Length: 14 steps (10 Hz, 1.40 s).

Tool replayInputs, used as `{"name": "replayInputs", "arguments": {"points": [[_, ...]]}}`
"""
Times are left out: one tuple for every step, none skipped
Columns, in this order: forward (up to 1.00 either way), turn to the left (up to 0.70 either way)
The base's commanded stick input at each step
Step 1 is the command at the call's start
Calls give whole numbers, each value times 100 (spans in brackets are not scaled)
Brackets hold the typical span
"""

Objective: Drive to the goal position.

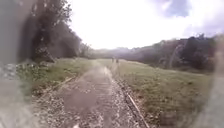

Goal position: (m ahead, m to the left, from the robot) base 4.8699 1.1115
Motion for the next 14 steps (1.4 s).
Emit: {"name": "replayInputs", "arguments": {"points": [[70,5],[70,8],[70,14],[70,14],[70,14],[70,14],[70,13],[70,9],[70,5],[70,2],[70,2],[70,1],[70,1],[70,1]]}}
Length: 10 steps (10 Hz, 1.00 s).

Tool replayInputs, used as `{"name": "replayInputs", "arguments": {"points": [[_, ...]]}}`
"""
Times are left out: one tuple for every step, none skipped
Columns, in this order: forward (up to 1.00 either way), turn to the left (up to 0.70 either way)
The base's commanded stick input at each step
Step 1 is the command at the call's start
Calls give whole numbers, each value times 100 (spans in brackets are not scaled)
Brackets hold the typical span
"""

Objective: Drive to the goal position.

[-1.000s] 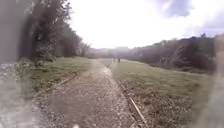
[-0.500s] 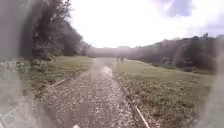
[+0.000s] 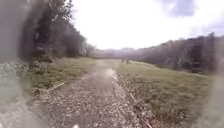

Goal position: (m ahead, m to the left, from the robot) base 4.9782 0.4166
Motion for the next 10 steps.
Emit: {"name": "replayInputs", "arguments": {"points": [[70,1],[70,1],[70,1],[70,1],[70,1],[70,1],[70,1],[70,1],[70,1],[70,1]]}}
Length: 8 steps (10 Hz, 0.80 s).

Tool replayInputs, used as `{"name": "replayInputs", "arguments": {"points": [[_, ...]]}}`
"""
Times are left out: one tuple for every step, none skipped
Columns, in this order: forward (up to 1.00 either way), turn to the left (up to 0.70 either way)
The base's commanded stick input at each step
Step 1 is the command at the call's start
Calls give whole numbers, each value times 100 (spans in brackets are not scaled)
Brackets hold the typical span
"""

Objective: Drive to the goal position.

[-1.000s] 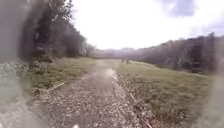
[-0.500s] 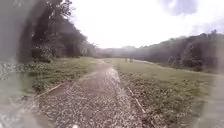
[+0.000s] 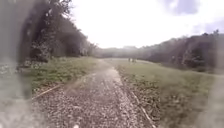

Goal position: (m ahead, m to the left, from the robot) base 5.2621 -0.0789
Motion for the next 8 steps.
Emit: {"name": "replayInputs", "arguments": {"points": [[70,1],[70,1],[70,1],[70,1],[70,1],[70,1],[70,1],[70,1]]}}
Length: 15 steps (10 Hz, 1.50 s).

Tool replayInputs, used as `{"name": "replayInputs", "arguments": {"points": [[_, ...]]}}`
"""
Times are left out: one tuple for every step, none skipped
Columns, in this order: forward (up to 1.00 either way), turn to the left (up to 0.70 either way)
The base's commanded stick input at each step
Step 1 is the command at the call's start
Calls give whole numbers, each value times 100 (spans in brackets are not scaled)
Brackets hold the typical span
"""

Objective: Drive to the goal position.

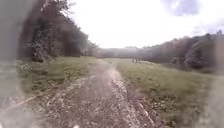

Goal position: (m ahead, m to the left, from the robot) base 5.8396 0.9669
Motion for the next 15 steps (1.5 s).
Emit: {"name": "replayInputs", "arguments": {"points": [[70,1],[70,1],[70,1],[70,1],[70,1],[70,1],[70,1],[70,1],[70,1],[70,1],[70,1],[70,1],[70,1],[70,1],[70,1]]}}
